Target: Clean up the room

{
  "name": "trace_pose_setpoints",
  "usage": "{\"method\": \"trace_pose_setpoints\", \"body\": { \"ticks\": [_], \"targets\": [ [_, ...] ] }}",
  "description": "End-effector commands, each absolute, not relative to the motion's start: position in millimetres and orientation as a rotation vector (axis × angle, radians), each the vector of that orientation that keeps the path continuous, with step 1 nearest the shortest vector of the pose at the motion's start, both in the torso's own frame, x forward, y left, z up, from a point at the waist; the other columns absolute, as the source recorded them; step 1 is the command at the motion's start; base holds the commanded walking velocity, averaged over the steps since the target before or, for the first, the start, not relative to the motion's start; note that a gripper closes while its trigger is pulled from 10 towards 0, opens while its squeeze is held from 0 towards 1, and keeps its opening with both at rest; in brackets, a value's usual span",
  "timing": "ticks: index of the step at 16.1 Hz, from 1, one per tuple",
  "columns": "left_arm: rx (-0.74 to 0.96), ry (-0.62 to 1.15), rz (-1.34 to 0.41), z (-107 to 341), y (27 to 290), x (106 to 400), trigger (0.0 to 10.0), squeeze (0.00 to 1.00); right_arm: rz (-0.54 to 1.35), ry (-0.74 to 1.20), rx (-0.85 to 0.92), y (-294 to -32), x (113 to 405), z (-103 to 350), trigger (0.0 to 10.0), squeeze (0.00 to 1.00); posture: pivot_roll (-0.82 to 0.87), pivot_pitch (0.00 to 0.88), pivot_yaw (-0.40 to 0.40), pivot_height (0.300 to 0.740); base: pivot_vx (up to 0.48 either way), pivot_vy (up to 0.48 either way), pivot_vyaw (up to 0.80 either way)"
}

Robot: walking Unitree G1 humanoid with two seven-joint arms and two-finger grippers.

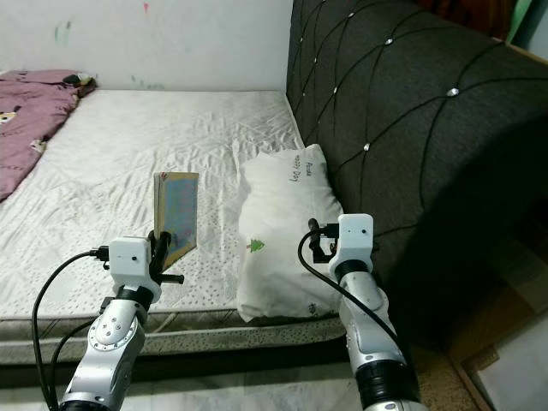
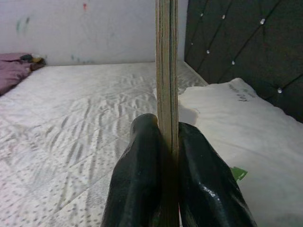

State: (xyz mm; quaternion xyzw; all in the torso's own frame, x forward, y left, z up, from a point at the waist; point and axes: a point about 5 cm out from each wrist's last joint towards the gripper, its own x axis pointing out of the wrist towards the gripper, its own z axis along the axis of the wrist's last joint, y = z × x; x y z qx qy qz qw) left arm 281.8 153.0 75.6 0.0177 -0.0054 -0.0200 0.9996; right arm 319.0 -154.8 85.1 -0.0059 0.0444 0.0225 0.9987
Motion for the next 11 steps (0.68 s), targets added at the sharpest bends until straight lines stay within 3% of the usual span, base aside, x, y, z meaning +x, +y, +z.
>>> {"method": "trace_pose_setpoints", "body": {
  "ticks": [1, 3, 8, 11],
  "targets": [
    [0.047, -0.076, -0.035, 88.3, 158.2, 284.7, 10.0, 0.00, 0.050, 0.081, -0.004, -151.6, 321.7, 89.2, 10.0, 0.00, 0.00, 0.000, -0.029, 0.740, 0.000, 0.000, 0.00],
    [0.046, -0.076, -0.039, 88.6, 157.4, 285.4, 10.0, 0.00, 0.048, 0.083, -0.003, -152.1, 322.5, 89.4, 10.0, 0.00, 0.00, 0.000, -0.031, 0.740, 0.266, 0.000, 0.00],
    [0.047, -0.079, -0.045, 88.8, 157.4, 286.8, 10.0, 0.00, 0.047, 0.083, -0.002, -151.2, 324.0, 89.4, 10.0, 0.00, 0.01, 0.000, -0.030, 0.740, 0.301, 0.000, -0.48],
    [0.041, -0.082, -0.040, 89.1, 157.1, 286.8, 10.0, 0.00, 0.046, 0.082, -0.004, -151.3, 324.8, 89.7, 10.0, 0.00, 0.01, 0.000, -0.030, 0.740, 0.000, 0.000, 0.00]
  ]
}}
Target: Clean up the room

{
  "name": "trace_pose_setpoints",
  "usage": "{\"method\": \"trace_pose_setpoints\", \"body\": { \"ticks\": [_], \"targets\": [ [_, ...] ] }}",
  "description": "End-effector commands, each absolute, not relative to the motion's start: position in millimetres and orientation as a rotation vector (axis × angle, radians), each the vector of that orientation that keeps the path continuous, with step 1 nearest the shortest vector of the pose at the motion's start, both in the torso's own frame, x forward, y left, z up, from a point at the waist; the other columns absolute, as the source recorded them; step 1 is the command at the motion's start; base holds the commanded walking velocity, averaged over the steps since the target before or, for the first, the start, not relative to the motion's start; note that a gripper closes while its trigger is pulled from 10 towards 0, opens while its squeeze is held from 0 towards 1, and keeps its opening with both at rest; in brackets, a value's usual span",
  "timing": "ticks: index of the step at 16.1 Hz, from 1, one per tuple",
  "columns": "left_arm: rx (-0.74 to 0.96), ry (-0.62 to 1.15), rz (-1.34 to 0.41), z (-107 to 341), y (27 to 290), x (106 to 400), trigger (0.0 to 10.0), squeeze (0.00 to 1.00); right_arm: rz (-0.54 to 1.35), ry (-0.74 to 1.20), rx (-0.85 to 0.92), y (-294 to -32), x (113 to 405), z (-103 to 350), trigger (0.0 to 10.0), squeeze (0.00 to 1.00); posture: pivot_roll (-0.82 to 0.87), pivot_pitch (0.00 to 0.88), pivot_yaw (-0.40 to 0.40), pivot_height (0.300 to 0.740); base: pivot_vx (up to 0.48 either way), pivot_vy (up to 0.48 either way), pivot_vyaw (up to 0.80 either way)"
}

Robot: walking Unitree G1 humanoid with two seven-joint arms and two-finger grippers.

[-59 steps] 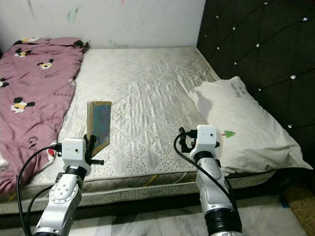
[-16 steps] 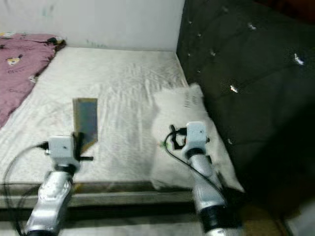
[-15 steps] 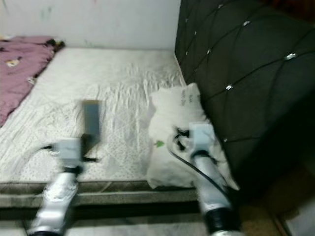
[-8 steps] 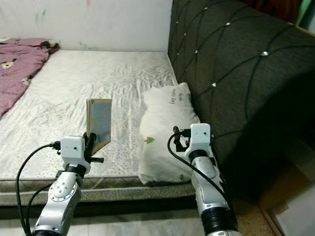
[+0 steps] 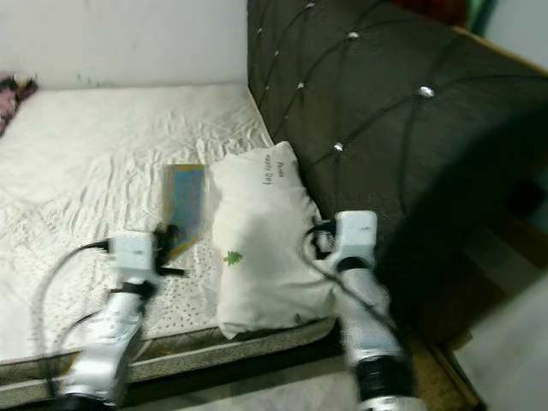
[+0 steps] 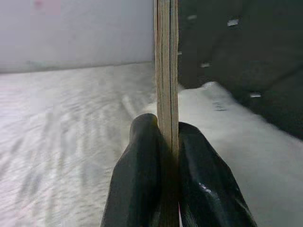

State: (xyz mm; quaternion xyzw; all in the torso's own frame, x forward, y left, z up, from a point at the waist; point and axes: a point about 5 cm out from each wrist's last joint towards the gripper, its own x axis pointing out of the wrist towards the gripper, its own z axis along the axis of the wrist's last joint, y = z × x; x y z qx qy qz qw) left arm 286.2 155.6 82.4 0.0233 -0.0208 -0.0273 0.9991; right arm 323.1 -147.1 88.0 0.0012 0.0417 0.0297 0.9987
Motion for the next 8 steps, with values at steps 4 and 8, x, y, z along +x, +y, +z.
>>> {"method": "trace_pose_setpoints", "body": {
  "ticks": [4, 8],
  "targets": [
    [0.033, -0.067, -0.011, 87.6, 159.5, 287.8, 10.0, 0.00, 0.046, 0.083, -0.009, -151.5, 324.9, 88.9, 10.0, 0.00, 0.01, 0.000, -0.030, 0.740, 0.000, 0.000, 0.00],
    [0.015, -0.055, -0.003, 86.3, 159.4, 288.8, 10.0, 0.00, 0.045, 0.084, -0.012, -152.2, 325.5, 88.5, 10.0, 0.00, 0.01, 0.000, -0.030, 0.740, 0.000, 0.077, 0.00]
  ]
}}
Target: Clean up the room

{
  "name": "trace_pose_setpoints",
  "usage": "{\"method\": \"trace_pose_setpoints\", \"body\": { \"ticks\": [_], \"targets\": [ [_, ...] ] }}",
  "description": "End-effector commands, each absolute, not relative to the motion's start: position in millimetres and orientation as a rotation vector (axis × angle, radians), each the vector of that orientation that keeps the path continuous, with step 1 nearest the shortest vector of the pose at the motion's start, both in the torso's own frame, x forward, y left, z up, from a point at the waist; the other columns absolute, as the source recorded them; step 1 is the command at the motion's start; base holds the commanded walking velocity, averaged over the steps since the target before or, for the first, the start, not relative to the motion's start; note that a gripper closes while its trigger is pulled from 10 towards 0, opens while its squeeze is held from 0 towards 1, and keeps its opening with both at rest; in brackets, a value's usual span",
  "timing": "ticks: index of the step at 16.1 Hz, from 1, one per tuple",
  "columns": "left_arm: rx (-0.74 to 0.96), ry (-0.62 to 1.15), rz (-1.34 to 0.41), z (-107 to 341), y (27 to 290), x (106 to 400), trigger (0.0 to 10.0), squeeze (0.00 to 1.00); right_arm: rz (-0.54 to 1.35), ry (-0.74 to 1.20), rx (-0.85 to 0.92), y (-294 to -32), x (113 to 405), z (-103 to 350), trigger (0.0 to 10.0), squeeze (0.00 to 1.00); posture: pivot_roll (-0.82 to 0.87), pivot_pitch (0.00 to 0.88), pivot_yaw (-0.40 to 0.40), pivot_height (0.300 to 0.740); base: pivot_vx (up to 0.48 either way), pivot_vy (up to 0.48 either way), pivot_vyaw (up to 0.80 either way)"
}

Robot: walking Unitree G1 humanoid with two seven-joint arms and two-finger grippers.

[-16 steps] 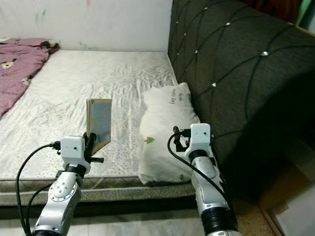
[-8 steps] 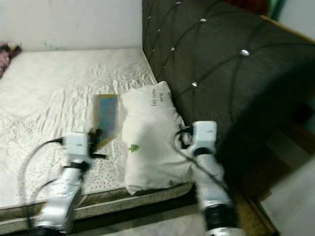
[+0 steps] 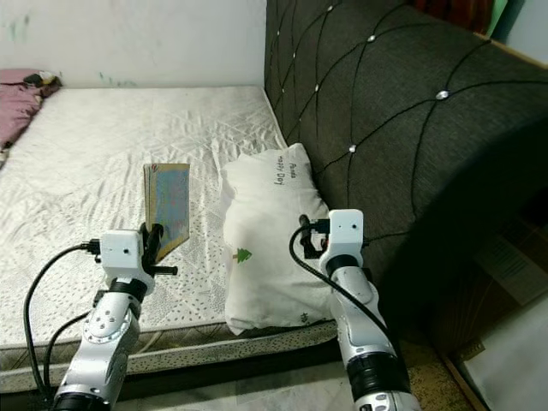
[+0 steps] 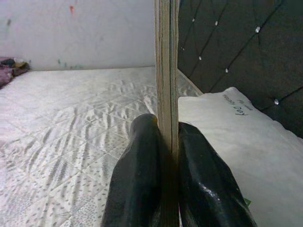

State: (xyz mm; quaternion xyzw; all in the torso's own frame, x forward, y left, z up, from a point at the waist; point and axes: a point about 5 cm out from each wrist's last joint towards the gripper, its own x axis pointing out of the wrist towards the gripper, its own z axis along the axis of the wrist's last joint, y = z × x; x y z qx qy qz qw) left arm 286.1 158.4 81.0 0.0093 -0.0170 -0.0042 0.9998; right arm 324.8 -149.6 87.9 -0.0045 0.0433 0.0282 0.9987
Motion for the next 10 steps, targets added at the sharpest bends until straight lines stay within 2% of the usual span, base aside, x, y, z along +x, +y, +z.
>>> {"method": "trace_pose_setpoints", "body": {
  "ticks": [1, 9, 10],
  "targets": [
    [0.004, -0.047, -0.003, 85.3, 159.2, 289.1, 10.0, 0.00, 0.042, 0.086, -0.014, -153.2, 325.2, 87.9, 10.0, 0.00, 0.01, 0.000, -0.030, 0.740, 0.000, 0.480, 0.00],
    [-0.009, -0.055, -0.002, 86.6, 159.2, 289.4, 10.0, 0.00, 0.043, 0.086, -0.021, -153.1, 325.6, 88.0, 10.0, 0.00, 0.00, 0.000, -0.032, 0.740, 0.000, 0.480, 0.00],
    [-0.008, -0.067, -0.005, 87.9, 159.0, 288.9, 10.0, 0.00, 0.043, 0.085, -0.022, -153.1, 325.6, 88.0, 10.0, 0.00, 0.00, 0.000, -0.032, 0.740, 0.000, 0.000, 0.00]
  ]
}}
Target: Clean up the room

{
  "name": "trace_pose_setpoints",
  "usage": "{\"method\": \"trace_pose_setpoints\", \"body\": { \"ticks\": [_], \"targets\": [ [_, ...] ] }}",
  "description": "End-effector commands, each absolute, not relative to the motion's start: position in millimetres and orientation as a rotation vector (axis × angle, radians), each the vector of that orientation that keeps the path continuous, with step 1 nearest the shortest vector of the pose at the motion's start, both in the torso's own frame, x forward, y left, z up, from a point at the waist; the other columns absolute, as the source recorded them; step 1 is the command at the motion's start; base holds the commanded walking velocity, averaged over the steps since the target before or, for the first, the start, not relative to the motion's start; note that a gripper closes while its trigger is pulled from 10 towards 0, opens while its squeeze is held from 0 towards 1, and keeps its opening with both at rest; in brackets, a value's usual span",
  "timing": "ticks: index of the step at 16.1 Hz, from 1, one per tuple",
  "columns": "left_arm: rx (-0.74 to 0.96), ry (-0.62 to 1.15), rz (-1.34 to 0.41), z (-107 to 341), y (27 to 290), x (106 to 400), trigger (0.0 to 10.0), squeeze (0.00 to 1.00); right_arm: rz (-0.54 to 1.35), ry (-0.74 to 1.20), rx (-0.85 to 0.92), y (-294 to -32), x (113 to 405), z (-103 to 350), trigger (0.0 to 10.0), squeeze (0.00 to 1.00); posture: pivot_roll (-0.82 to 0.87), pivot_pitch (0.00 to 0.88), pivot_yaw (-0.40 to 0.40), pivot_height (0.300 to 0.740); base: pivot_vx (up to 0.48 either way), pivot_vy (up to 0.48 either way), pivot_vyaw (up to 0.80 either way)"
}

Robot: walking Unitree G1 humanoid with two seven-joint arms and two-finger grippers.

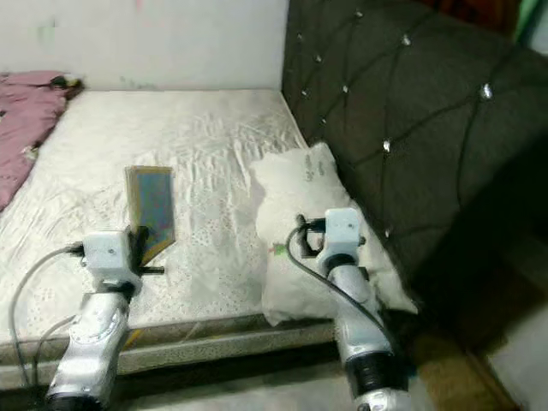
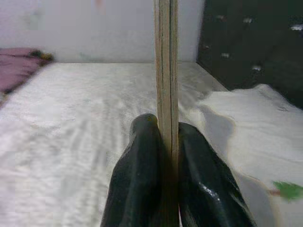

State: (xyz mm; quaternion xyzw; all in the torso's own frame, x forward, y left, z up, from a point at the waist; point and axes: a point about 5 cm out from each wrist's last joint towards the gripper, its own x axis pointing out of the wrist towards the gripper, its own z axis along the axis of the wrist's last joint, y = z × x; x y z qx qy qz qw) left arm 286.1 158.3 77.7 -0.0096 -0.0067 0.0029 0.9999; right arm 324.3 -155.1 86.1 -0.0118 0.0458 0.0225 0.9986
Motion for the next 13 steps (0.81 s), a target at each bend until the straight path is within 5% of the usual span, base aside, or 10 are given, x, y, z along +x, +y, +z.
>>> {"method": "trace_pose_setpoints", "body": {
  "ticks": [1, 5, 13],
  "targets": [
    [-0.009, -0.072, -0.012, 88.5, 158.5, 288.7, 10.0, 0.00, 0.043, 0.085, -0.023, -152.9, 325.5, 88.0, 10.0, 0.00, 0.00, 0.000, -0.032, 0.740, 0.000, 0.000, 0.00],
    [-0.008, -0.086, -0.042, 90.7, 155.8, 288.1, 10.0, 0.00, 0.051, 0.084, -0.032, -152.1, 325.3, 87.9, 10.0, 0.00, 0.00, 0.000, -0.031, 0.740, 0.061, 0.000, 0.00],
    [-0.012, -0.081, -0.048, 90.1, 156.0, 287.6, 10.0, 0.00, 0.057, 0.083, -0.033, -150.7, 324.9, 87.0, 10.0, 0.00, 0.01, 0.000, -0.029, 0.740, 0.340, 0.000, 0.00]
  ]
}}
